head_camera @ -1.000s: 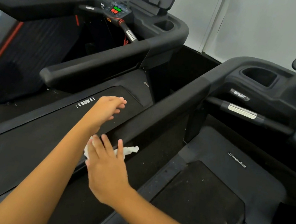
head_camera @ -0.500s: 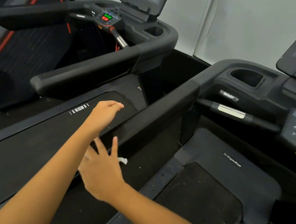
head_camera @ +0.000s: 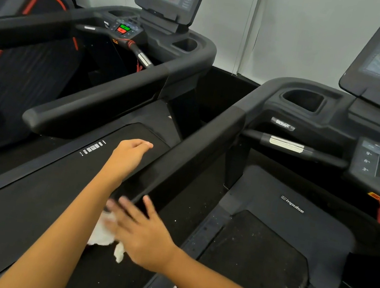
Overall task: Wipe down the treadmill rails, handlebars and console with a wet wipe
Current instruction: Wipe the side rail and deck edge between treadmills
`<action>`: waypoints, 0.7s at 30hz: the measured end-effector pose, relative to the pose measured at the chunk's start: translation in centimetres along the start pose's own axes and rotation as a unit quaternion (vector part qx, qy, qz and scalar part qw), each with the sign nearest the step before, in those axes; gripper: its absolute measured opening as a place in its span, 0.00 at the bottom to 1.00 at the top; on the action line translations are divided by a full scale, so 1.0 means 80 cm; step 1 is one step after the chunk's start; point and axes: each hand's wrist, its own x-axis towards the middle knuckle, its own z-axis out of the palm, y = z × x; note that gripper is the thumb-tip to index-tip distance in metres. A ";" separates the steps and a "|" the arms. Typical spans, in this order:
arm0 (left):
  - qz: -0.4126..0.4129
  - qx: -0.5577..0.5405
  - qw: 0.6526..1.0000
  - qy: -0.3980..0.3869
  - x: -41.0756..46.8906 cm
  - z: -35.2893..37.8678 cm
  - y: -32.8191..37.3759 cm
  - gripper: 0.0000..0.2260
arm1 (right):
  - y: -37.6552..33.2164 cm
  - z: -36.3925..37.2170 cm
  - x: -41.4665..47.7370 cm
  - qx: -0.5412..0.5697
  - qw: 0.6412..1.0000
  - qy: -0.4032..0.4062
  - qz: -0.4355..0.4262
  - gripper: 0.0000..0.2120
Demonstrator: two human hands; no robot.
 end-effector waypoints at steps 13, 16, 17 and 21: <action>0.019 -0.004 1.000 -0.001 0.011 0.018 0.010 0.12 | 0.094 -0.048 0.077 -0.009 0.948 -0.076 0.308 0.23; 0.035 0.011 0.999 -0.001 0.016 0.025 0.014 0.09 | 0.047 -0.046 0.059 -0.024 0.974 -0.076 0.212 0.23; 0.042 0.018 0.999 -0.004 0.017 0.027 0.016 0.09 | 0.054 -0.047 0.056 -0.034 0.977 -0.075 0.198 0.23; 0.050 0.016 0.999 -0.014 0.021 0.031 0.022 0.09 | 0.125 -0.049 0.060 -0.065 0.952 -0.101 0.280 0.22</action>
